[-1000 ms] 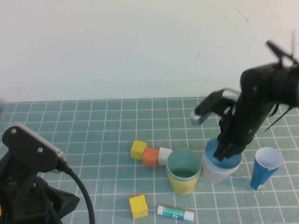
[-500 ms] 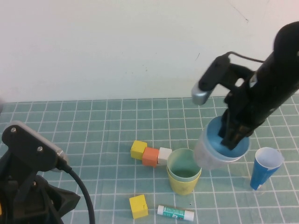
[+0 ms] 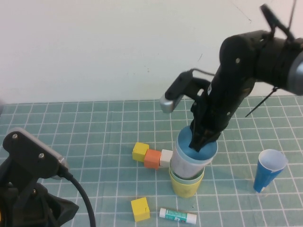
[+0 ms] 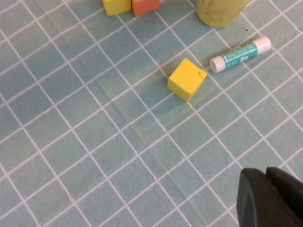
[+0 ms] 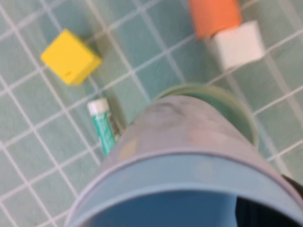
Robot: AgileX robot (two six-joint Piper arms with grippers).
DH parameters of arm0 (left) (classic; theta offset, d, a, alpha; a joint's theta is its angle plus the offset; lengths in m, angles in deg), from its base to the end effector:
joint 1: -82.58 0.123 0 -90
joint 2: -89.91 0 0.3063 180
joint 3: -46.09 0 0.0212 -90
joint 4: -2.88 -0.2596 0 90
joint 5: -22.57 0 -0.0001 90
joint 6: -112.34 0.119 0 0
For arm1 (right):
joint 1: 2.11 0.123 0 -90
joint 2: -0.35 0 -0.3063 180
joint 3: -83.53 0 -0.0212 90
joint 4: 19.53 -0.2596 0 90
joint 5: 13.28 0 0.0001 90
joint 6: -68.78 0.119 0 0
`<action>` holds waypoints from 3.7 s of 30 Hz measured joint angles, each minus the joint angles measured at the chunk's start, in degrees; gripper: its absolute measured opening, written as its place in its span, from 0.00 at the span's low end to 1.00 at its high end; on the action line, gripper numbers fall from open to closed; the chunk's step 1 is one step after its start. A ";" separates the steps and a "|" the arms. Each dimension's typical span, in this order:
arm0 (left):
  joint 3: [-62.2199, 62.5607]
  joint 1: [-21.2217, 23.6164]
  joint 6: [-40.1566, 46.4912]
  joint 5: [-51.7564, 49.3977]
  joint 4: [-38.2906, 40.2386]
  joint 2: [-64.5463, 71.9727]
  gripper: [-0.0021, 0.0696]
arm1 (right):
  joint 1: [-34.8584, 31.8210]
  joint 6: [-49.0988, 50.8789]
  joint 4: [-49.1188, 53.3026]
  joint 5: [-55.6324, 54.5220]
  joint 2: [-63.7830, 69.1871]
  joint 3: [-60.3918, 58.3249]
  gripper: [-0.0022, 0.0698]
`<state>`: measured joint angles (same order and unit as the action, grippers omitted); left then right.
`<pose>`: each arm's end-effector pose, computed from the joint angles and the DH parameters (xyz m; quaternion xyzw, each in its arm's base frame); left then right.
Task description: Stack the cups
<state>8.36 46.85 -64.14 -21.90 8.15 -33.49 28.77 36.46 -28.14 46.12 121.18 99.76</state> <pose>0.1337 -0.1056 0.2910 0.2958 0.8873 -0.1376 0.3261 0.3754 0.2423 0.2278 -0.4929 0.8562 0.0676 0.1396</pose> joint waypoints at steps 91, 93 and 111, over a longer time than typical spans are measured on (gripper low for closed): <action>-16.52 0.00 -2.12 17.39 -5.27 -21.09 0.03 | -36.73 5.31 -1.75 -51.49 -113.00 -95.54 0.03; -16.52 0.00 -2.12 17.39 -5.27 -21.09 0.03 | -37.87 11.38 2.48 -47.74 -113.88 -95.61 0.03; -16.52 0.00 -2.12 17.39 -5.27 -21.09 0.03 | -31.53 33.79 16.15 -40.59 -114.34 -95.61 0.03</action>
<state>-8.16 46.85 -66.26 -4.51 2.88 -54.58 -2.75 70.25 -12.00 5.53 6.84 4.15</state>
